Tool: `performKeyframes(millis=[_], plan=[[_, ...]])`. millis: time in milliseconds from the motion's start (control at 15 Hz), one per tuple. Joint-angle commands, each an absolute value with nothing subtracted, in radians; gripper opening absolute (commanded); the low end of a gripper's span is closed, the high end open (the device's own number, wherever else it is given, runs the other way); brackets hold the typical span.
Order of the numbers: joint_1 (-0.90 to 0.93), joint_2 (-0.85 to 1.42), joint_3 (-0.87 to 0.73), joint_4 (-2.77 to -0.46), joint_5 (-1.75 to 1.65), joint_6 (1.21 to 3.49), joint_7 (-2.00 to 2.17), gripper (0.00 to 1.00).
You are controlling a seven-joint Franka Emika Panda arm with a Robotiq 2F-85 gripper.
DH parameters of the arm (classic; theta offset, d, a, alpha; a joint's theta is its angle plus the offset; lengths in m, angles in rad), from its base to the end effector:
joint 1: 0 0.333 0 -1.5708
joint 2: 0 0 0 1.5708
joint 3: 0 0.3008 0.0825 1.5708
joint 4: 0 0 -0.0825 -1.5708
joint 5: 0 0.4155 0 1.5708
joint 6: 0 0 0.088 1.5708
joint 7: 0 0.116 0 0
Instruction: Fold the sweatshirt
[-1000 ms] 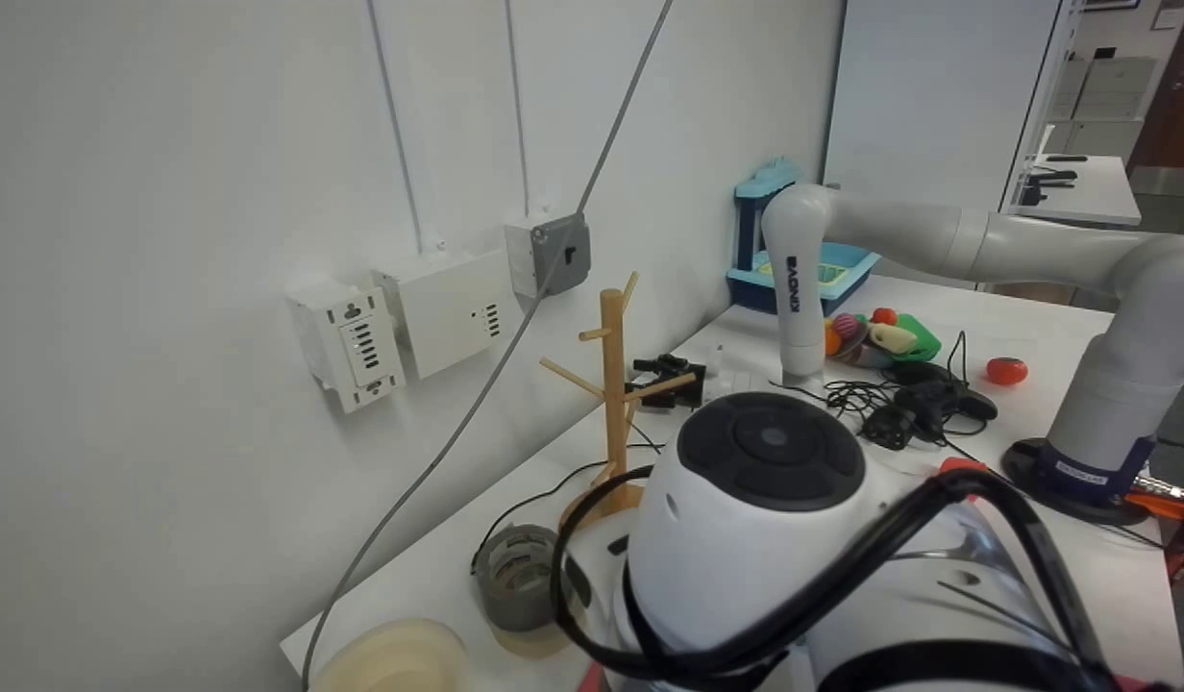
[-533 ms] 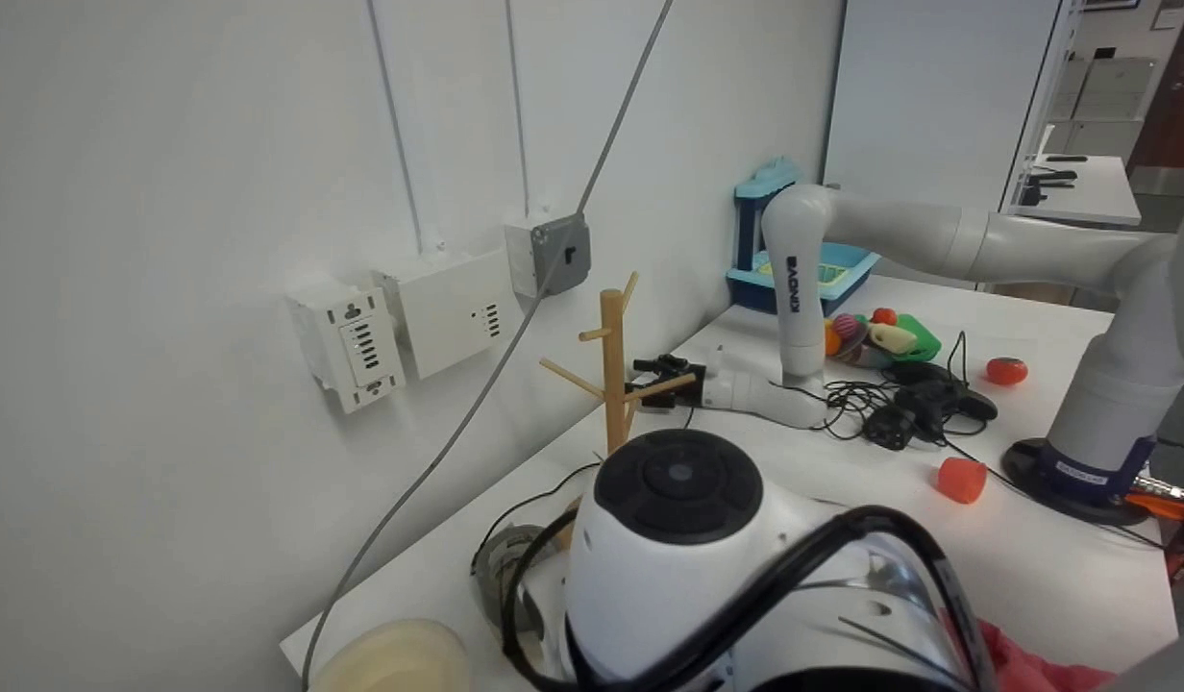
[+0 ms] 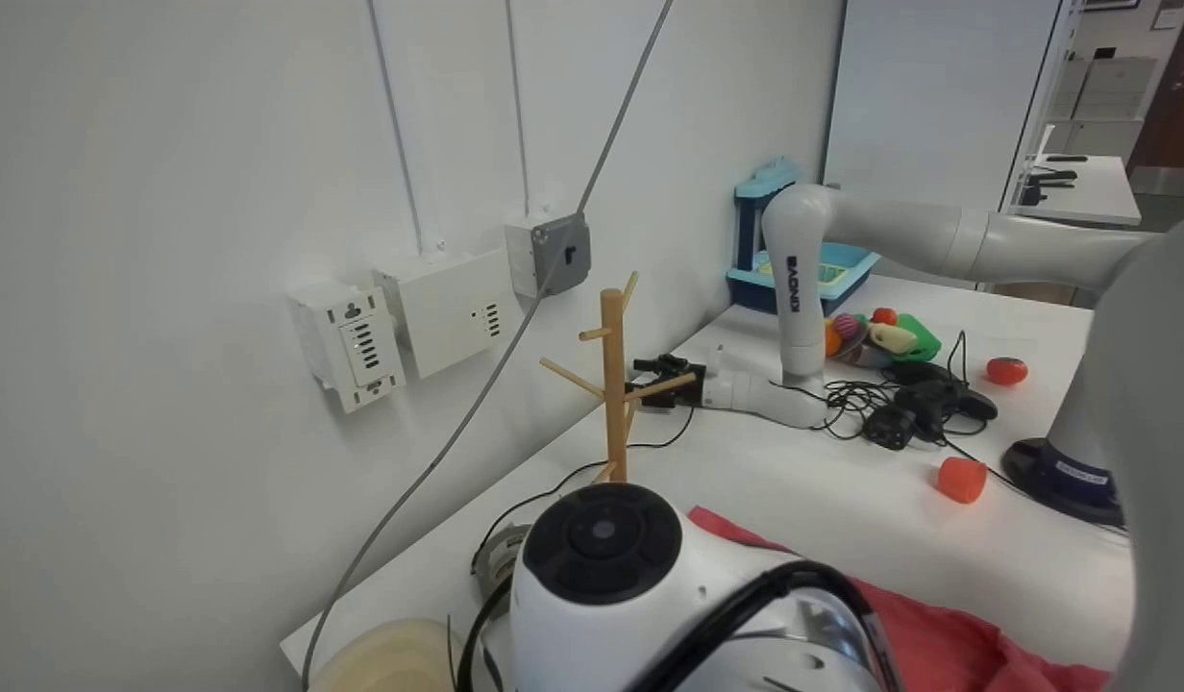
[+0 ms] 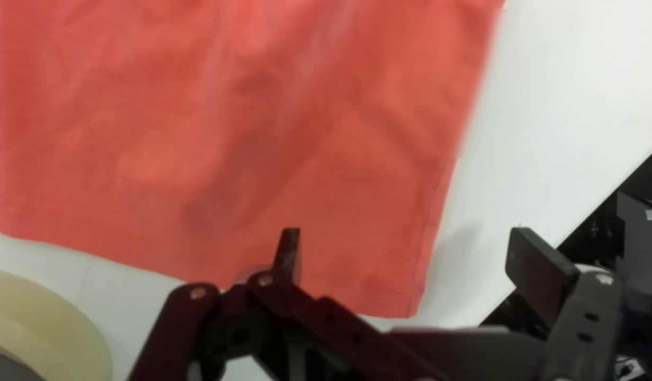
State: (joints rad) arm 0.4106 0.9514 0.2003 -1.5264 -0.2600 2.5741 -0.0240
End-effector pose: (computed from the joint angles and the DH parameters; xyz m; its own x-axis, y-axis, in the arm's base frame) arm 0.5940 0.4004 0.0676 0.7231 0.6799 0.1219 0.6846 -0.7289 0.0046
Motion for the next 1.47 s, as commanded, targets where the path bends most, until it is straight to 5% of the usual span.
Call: performKeyframes(millis=[0, 333, 467, 1000, 1400], plan=[[0.414, 1.012, 0.201, -1.42, -0.233, 2.513, -0.078, 0.95], [0.415, 1.06, 0.2, -1.352, -0.231, 2.477, -0.093, 0.85], [0.416, 1.074, 0.199, -1.332, -0.231, 2.465, -0.093, 0.61], [0.424, 1.052, 0.179, -1.341, -0.241, 2.452, -0.068, 0.0], [0.406, 0.901, 0.168, -1.588, -0.279, 2.569, 0.021, 0.01]])
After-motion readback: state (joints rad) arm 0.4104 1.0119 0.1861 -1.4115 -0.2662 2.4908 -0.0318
